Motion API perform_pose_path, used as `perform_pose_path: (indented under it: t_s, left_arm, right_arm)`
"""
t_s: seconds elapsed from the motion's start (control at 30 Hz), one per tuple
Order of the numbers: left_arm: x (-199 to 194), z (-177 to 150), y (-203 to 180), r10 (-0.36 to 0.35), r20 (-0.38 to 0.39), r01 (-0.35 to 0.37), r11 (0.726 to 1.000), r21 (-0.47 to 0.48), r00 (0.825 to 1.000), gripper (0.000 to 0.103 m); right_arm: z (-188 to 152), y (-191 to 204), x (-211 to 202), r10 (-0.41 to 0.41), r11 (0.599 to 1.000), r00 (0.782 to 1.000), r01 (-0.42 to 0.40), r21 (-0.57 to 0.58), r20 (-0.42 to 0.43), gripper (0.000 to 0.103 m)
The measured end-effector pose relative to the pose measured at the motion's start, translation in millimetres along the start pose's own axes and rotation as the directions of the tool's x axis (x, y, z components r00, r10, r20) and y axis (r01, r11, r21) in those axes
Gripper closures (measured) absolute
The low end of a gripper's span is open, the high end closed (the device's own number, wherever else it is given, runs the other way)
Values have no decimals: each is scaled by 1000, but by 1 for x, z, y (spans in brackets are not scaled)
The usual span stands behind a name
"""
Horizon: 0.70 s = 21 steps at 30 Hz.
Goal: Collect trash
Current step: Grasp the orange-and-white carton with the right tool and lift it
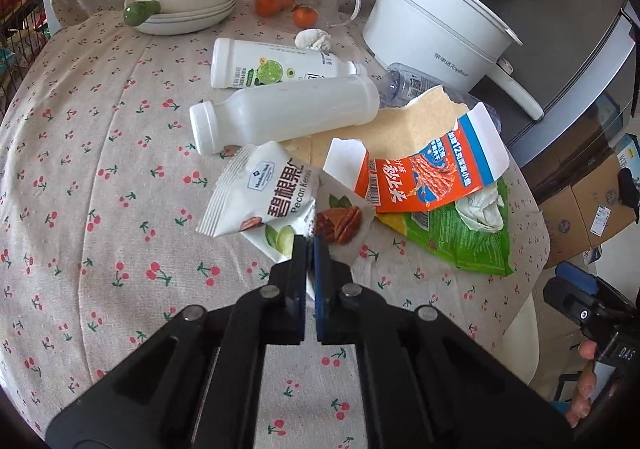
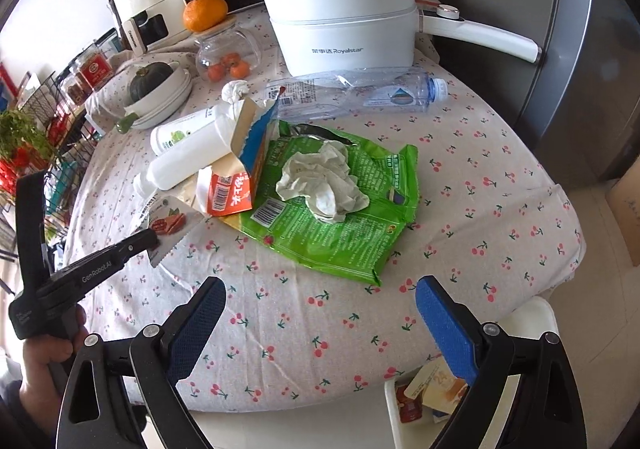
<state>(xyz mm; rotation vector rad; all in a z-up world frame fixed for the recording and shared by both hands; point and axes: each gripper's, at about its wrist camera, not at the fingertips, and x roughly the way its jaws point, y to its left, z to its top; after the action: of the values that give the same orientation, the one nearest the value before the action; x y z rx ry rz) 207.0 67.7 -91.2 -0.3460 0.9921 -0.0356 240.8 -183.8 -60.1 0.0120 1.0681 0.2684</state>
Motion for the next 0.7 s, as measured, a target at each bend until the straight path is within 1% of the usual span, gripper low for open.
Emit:
perform_pose_path:
  t_s: [0.07, 0.13, 0.2, 0.3, 0.4, 0.47, 0.5, 0.6, 0.63, 0.7]
  left_arm:
    - [-17, -1, 3, 4, 24, -5, 1000, 19, 1000, 99]
    - [-33, 0, 6, 17, 51, -19, 999, 44, 999, 99]
    - [-45, 0, 8, 34, 73, -38, 997, 63, 997, 99]
    - [-62, -2, 16, 42, 92, -49, 995, 82, 995, 99]
    - [-73, -5, 25, 52, 105, -62, 993, 97, 993, 99]
    - [-77, -6, 30, 72, 114, -86, 990, 116, 991, 99]
    - [-79, -7, 33, 86, 119, -101, 987, 124, 989, 99]
    - [-83, -10, 42, 159, 133, -177, 974, 139, 978, 99]
    - [-83, -10, 45, 172, 134, -191, 971, 141, 976, 99]
    - [-84, -9, 50, 176, 128, -192, 972, 133, 976, 99]
  right_arm:
    - [3, 10, 3, 42, 999, 999, -42, -1, 9, 12]
    - [6, 22, 8, 74, 997, 997, -74, -8, 23, 13]
    - [9, 34, 15, 104, 994, 994, -103, -19, 29, 27]
    - [14, 51, 30, 139, 990, 990, -138, -37, 29, 32]
    - [17, 65, 46, 131, 990, 991, -128, -61, 38, 34]
    - [20, 69, 58, 114, 992, 993, -112, -51, 31, 35]
    - [21, 70, 65, 103, 994, 994, -101, -47, 27, 35]
    - [24, 68, 81, 63, 998, 998, -62, -32, 23, 36]
    - [25, 66, 86, 54, 998, 998, -53, -23, 24, 36]
    - [28, 62, 92, 46, 999, 998, -46, -5, 36, 37]
